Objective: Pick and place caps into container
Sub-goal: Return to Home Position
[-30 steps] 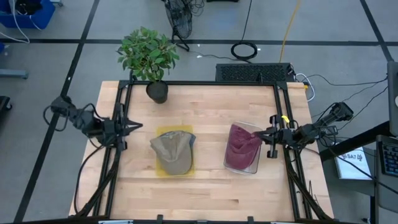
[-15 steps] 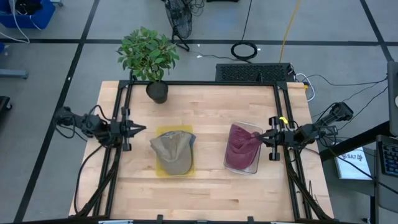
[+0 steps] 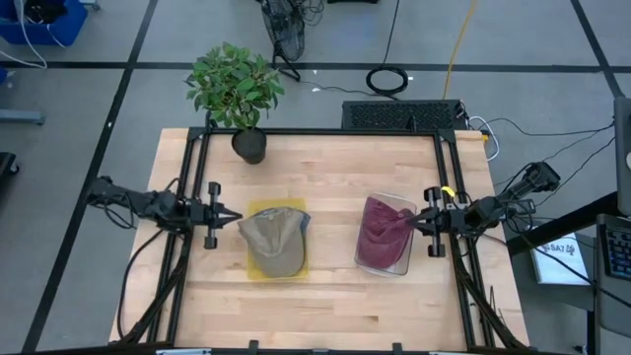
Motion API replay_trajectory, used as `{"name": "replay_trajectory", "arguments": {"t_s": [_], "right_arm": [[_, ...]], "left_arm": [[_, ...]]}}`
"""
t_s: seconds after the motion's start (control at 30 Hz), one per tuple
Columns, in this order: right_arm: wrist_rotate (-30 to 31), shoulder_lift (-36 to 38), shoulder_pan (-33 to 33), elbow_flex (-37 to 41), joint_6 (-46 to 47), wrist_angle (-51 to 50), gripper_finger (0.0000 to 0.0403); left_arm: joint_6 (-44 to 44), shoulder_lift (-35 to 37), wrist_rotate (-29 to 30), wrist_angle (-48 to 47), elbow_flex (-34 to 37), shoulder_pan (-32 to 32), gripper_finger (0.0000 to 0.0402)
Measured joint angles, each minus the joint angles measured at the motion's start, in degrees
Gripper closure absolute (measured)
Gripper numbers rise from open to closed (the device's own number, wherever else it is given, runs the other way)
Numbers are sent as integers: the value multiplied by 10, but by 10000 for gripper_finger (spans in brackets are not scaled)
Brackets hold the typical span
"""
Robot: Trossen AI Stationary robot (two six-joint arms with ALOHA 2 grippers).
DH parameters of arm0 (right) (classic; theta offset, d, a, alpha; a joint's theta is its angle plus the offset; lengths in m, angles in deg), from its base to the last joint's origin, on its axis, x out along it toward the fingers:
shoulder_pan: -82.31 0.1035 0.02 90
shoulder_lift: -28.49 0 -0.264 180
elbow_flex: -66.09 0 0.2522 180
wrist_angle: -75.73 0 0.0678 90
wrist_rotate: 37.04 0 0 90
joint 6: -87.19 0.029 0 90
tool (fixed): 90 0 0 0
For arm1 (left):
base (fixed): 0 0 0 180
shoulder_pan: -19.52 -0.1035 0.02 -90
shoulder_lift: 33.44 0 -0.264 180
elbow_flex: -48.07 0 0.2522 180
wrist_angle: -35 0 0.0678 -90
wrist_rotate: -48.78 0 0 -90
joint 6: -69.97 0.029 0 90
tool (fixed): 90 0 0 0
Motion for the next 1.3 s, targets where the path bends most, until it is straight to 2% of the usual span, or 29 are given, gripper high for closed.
{"name": "replay_trajectory", "arguments": {"t_s": [0.2, 0.37, 0.5, 0.87, 1.1, 1.3], "right_arm": [[0, 0, 0, 0, 1, -24, 403], [1, 0, 0, 0, 2, -16, 403], [1, 0, 0, 0, 15, -10, 403], [5, 0, 0, 0, 22, -14, 403], [46, 0, 0, 0, 67, -29, 403], [48, 0, 0, 0, 66, -27, 403]], "left_arm": [[-2, -1, -56, 1, 6, -20, 398], [-7, -1, -61, -2, 6, -35, 397], [-19, -1, -89, -8, 6, -49, 399], [-45, -14, -116, -15, 7, -80, 396], [-54, -33, -124, -16, 7, -94, 398], [-63, -51, -129, -17, 7, -99, 395]]}}
